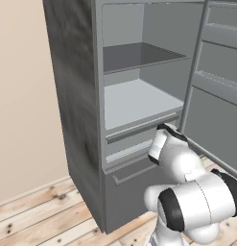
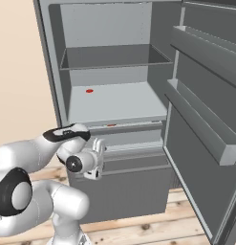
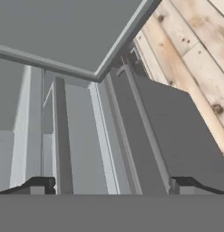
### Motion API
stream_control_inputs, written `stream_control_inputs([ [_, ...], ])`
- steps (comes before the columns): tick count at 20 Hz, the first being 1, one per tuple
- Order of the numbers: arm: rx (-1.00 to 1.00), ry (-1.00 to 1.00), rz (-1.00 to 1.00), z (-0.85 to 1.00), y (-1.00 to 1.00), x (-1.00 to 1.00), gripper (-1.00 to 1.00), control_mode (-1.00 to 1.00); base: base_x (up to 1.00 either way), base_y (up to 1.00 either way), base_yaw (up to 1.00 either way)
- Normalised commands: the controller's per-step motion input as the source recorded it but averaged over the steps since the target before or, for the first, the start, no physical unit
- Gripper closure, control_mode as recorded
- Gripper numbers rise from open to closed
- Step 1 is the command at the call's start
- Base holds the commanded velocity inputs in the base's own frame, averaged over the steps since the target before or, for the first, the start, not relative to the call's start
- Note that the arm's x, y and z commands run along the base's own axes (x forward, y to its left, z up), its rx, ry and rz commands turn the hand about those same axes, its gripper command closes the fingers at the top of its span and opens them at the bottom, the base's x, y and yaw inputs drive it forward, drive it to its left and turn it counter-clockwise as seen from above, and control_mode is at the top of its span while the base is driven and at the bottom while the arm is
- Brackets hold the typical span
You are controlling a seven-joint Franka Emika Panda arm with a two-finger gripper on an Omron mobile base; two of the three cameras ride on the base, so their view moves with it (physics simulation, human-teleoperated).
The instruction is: Place the potato and carrot inside the fridge drawer. Close the drawer after placing the vegetables.
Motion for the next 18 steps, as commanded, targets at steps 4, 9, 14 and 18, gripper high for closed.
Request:
stream_control_inputs([
  [4,0.0,0.08,0.0,0.9,-0.45,0.06,-1.0,-1.0,0.0,0.0,0.0],
  [9,0.04,0.13,0.0,0.6,-0.53,0.25,-1.0,-1.0,0.0,0.0,0.0],
  [14,0.16,0.09,0.09,-0.01,-0.33,0.61,-1.0,-1.0,0.0,0.0,0.0],
  [18,0.22,0.1,0.17,-0.11,-0.07,0.97,-1.0,-1.0,0.0,0.0,0.0],
])
